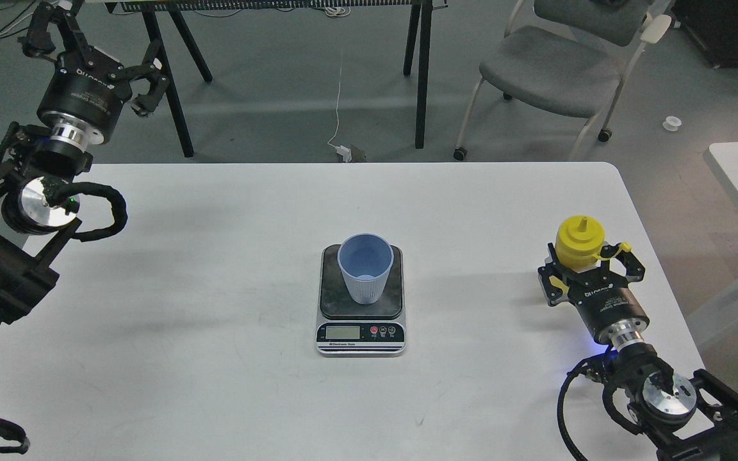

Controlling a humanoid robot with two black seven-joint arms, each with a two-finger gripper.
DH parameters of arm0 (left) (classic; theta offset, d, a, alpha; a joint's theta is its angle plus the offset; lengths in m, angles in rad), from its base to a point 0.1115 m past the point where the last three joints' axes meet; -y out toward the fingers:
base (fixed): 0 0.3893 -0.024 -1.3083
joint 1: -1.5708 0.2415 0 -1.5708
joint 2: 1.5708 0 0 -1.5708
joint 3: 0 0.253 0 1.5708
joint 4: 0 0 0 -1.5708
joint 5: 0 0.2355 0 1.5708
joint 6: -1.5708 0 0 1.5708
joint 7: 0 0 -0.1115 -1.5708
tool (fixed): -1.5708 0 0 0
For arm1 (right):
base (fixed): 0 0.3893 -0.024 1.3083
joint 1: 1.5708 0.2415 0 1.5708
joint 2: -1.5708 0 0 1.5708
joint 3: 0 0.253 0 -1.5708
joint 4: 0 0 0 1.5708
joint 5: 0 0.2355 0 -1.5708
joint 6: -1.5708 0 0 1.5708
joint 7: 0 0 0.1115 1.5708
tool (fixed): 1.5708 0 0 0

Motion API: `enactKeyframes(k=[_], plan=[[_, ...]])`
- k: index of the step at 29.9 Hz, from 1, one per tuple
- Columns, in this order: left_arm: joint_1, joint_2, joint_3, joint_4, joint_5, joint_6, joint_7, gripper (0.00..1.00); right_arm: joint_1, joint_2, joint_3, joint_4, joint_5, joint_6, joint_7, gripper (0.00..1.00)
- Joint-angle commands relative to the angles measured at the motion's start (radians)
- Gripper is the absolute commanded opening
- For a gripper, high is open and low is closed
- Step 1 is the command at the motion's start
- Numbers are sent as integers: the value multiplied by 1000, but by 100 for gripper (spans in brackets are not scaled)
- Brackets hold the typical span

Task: Pour seasoning into cup on scale with both arms
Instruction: 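Reach the right gripper to the yellow squeeze bottle and grasp it, then lift the yellow bottle with the right gripper over the cup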

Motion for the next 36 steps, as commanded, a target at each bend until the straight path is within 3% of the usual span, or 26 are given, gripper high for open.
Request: enactKeyframes(k=[1, 8, 18, 26, 31, 36], plan=[[18, 25, -10, -2, -5, -13, -3, 99, 81, -77, 18, 2, -43, 0, 0, 52], [115, 19, -53, 1, -34, -85, -5, 99, 271, -184, 21, 4, -262, 0, 1, 52], [228, 16, -75, 61, -54, -121, -14, 99, 514, -183, -6, 16, -705, 0, 0, 47], [232, -21, -61, 173, -43, -121, -8, 99, 799, -190, -379, 31, -862, 0, 3, 43], [232, -42, -61, 177, -43, -121, -9, 99, 922, -161, -538, 37, -1063, -2, 34, 43], [232, -67, -61, 177, -43, -121, -9, 99, 997, -46, -710, 34, -1254, -162, 57, 43]])
